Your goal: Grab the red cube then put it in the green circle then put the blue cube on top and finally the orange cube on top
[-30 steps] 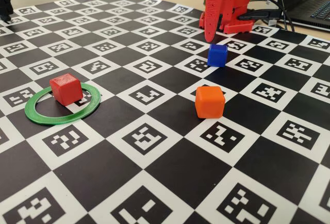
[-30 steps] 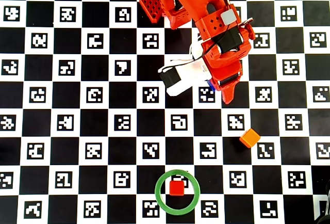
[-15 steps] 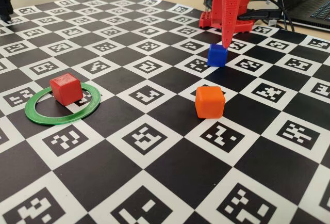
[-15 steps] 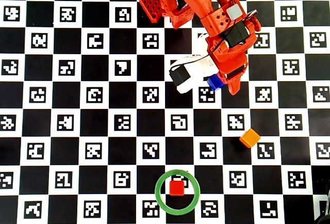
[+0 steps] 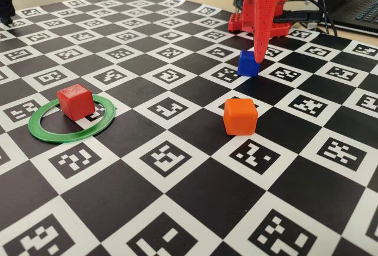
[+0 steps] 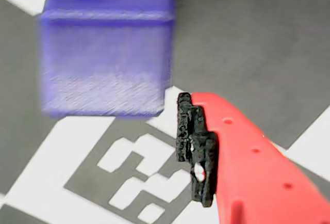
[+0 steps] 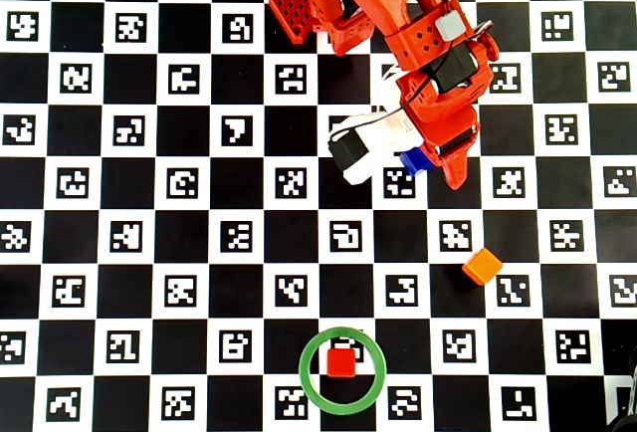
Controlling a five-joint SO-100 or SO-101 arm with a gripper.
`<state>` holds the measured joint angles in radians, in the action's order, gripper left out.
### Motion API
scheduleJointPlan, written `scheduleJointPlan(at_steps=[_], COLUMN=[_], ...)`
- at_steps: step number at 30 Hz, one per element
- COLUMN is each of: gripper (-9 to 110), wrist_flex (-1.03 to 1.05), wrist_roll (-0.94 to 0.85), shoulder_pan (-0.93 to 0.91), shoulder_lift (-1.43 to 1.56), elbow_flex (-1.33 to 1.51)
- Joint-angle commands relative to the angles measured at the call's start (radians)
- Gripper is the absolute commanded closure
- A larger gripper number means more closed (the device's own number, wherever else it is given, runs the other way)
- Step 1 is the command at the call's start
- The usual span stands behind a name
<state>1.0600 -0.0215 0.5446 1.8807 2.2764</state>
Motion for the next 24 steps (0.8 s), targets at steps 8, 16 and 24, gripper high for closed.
scheduleJointPlan(at_steps=[8, 16, 24], gripper=[61, 61, 61], wrist_flex=[-0.071, -0.084, -0.091], wrist_roll=[-0.038, -0.046, -0.046], shoulder_pan=[-0.031, -0.046, -0.041], shoulder_lift=[-0.028, -0.055, -0.071], elbow_flex=[0.029, 0.029, 0.023])
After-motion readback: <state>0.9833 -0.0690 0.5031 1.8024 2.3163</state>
